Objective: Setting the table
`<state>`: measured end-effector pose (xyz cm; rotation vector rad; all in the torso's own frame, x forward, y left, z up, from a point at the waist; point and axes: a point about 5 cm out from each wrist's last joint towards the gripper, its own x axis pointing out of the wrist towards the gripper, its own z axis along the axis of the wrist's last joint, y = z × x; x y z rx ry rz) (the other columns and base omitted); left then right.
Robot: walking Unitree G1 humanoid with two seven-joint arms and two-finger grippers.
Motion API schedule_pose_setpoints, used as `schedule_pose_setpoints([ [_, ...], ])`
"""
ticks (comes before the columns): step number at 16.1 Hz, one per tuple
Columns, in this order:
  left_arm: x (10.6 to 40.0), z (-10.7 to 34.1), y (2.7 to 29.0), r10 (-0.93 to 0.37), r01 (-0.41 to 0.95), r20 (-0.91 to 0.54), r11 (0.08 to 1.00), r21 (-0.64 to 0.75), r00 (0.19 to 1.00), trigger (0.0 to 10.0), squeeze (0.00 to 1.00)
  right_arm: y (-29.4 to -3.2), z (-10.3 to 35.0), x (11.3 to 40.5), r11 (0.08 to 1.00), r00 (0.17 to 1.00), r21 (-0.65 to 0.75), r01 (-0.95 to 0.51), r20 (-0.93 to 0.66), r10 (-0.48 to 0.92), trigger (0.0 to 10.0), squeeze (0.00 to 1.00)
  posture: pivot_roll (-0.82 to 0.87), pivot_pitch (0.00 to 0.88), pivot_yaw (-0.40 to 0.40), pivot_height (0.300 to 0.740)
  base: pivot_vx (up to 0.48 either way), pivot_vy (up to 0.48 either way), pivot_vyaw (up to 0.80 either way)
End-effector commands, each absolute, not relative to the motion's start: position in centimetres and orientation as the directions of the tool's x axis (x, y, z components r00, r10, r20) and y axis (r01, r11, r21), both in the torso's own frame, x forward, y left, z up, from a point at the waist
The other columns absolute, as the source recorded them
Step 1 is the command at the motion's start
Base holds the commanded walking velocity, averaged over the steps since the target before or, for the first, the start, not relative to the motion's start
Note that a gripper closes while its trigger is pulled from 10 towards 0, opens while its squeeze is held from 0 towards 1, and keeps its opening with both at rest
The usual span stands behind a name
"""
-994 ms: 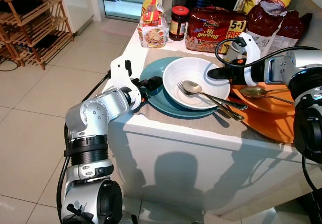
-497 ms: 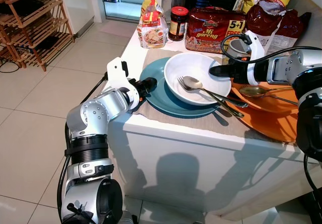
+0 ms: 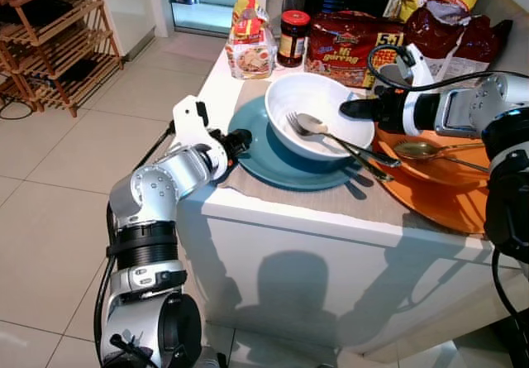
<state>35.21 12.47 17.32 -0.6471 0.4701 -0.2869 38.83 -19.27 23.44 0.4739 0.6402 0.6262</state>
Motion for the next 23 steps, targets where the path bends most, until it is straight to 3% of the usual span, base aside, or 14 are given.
schedule_pose_setpoints([
  [1,35.4,17.1,12.7,-0.374,0.082,-0.354,0.778,-0.622,0.858,0.0,0.15,-19.3,25.8,39.2,0.704,0.667,0.569,-0.424,-0.329,0.668,0.0,0.00,-0.02,0.000,-0.020,0.740,0.000,0.000,0.00],
  [6,35.3,17.7,14.1,-0.338,0.062,-0.336,0.780,-0.623,0.879,0.0,0.15,-19.0,26.1,39.4,0.707,0.694,0.578,-0.409,-0.306,0.652,0.0,0.00,-0.02,0.000,-0.020,0.740,0.000,0.000,0.00],
  [10,33.7,18.6,18.9,-0.224,-0.004,-0.331,0.823,-0.568,0.917,0.0,0.14,-19.2,27.2,39.8,0.682,0.736,0.613,-0.398,-0.230,0.636,0.0,0.00,0.01,0.000,-0.050,0.740,0.000,0.000,0.00],
  [11,32.5,18.7,21.1,-0.170,-0.042,-0.338,0.842,-0.538,0.926,0.0,0.14,-19.0,27.2,39.9,0.691,0.749,0.606,-0.393,-0.225,0.623,0.0,0.00,0.03,0.000,-0.066,0.740,0.000,0.000,0.00],
  [16,29.0,20.1,25.8,-0.032,-0.131,-0.313,0.865,-0.484,0.949,0.0,0.13,-16.8,25.6,41.0,0.787,0.799,0.521,-0.329,-0.291,0.526,0.0,0.00,0.10,0.000,-0.119,0.740,0.000,0.000,0.00],
  [20,26.3,21.3,28.9,0.087,-0.220,-0.303,0.871,-0.439,0.949,0.0,0.13,-15.4,24.0,41.5,0.862,0.841,0.435,-0.259,-0.338,0.423,0.0,0.00,0.15,0.000,-0.158,0.740,0.000,0.000,0.00],
  [23,25.2,21.9,29.5,0.108,-0.237,-0.301,0.868,-0.437,0.947,0.0,0.13,-14.8,23.8,41.7,0.844,0.859,0.493,-0.211,-0.318,0.401,0.0,0.00,0.17,0.000,-0.165,0.740,0.000,0.000,0.00],
])
